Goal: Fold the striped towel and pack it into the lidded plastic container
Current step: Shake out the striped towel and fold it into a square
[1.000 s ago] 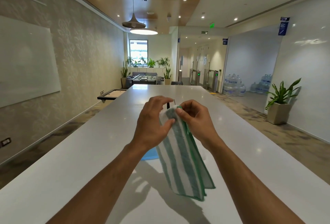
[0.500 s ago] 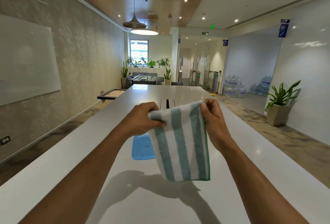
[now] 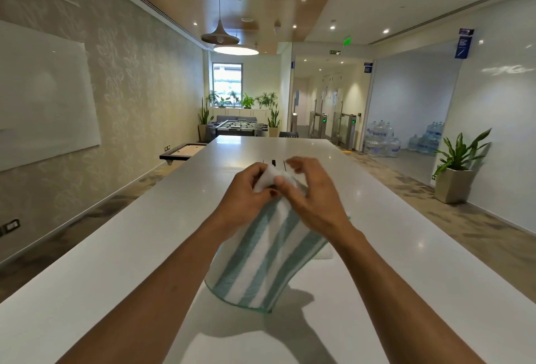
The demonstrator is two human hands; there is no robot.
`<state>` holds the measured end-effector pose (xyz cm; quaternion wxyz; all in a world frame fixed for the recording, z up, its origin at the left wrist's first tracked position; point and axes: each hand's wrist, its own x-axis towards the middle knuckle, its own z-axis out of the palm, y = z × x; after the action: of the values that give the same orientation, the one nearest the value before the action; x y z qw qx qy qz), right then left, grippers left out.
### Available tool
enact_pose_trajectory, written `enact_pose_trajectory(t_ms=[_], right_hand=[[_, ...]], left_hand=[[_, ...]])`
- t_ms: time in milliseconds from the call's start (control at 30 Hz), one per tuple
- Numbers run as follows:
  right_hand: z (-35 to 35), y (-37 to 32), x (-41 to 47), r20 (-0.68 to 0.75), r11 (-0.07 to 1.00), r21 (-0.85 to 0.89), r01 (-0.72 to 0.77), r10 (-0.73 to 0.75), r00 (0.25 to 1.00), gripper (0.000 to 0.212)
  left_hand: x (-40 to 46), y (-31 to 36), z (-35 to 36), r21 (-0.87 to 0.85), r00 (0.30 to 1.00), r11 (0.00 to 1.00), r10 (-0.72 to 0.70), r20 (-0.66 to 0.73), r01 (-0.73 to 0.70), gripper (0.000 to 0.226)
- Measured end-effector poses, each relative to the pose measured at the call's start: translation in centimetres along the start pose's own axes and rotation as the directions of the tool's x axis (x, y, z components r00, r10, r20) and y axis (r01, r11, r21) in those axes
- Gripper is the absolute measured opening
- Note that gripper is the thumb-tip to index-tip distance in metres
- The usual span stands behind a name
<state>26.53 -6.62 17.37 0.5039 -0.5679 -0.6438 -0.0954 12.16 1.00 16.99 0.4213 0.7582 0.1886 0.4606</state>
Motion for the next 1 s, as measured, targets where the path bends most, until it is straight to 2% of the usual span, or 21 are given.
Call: enact_pose_trajectory(t_ms=[67,167,300,367,433,533,600,733,800,867,900,933,1000], right_hand=[[0.5,0.1,0.0,0.074,0.998,-0.063,-0.023,0.028,0.997,0.042],[0.5,0.5,0.2,0.038,0.993,-0.115,0.008,-0.004,0.999,0.032],[0.6,0.9,0.7,0.048,0.990,-0.141,0.016,-0.009,0.999,0.028],[0.4,1.2,0.7,0.037,0.989,-0.147,-0.004,0.010,0.999,0.027],[-0.3,1.7,0.9,-0.011,0.993,-0.111,-0.027,0.026,1.000,0.020],[-2.1,2.7,0.9,-0.085,0.996,0.003,-0.085,0.085,0.993,0.013],[-3.1,3.5,0.9,-0.106,0.989,0.050,-0.136,0.141,0.984,0.016],[-4.6,5.1,0.2,-0.120,0.948,0.176,-0.265,0.288,0.950,0.025],[-4.9,5.6,-0.5,-0.067,0.908,0.254,-0.334,0.361,0.930,0.027],[-5.0,5.5,-1.0,-0.029,0.863,0.318,-0.394,0.424,0.905,0.024],[-5.2,5.3,-1.1,-0.018,0.820,0.384,-0.426,0.468,0.884,0.023],[-5.5,5.2,-1.2,0.018,0.732,0.502,-0.460,0.523,0.852,0.022],[-6.2,5.1,-2.1,0.220,0.436,0.754,-0.492,0.538,0.814,0.030]], left_hand=[[-0.1,0.1,0.4,0.039,0.998,0.998,0.056,0.016,-0.057,0.017],[-0.4,-0.2,0.6,0.071,0.996,0.994,0.086,0.028,-0.088,0.023],[-0.9,-1.2,0.7,0.132,0.996,0.990,0.038,0.081,-0.048,0.059],[-1.3,-2.0,0.6,0.148,0.994,0.989,-0.045,0.104,0.029,0.072],[-1.7,-2.9,0.1,0.175,0.982,0.976,-0.154,0.112,0.133,0.071],[-2.7,-5.0,-1.0,0.248,0.961,0.951,-0.227,0.156,0.184,0.049],[-3.6,-6.2,-1.5,0.165,0.957,0.962,-0.244,0.158,0.218,0.037],[-3.9,-7.0,-2.5,-0.140,0.964,0.956,-0.264,-0.029,0.257,0.039],[-3.6,-6.7,-2.9,-0.344,0.951,0.903,-0.301,-0.072,0.259,0.039],[-3.3,-6.0,-3.4,-0.492,0.957,0.839,-0.288,-0.042,0.231,0.033],[-3.2,-5.5,-3.7,-0.543,0.964,0.811,-0.264,-0.014,0.215,0.029],[-3.1,-5.1,-3.8,-0.584,0.973,0.787,-0.232,0.022,0.201,0.027],[-3.3,-4.2,-4.1,-0.642,0.983,0.745,-0.154,0.097,0.180,0.025]])
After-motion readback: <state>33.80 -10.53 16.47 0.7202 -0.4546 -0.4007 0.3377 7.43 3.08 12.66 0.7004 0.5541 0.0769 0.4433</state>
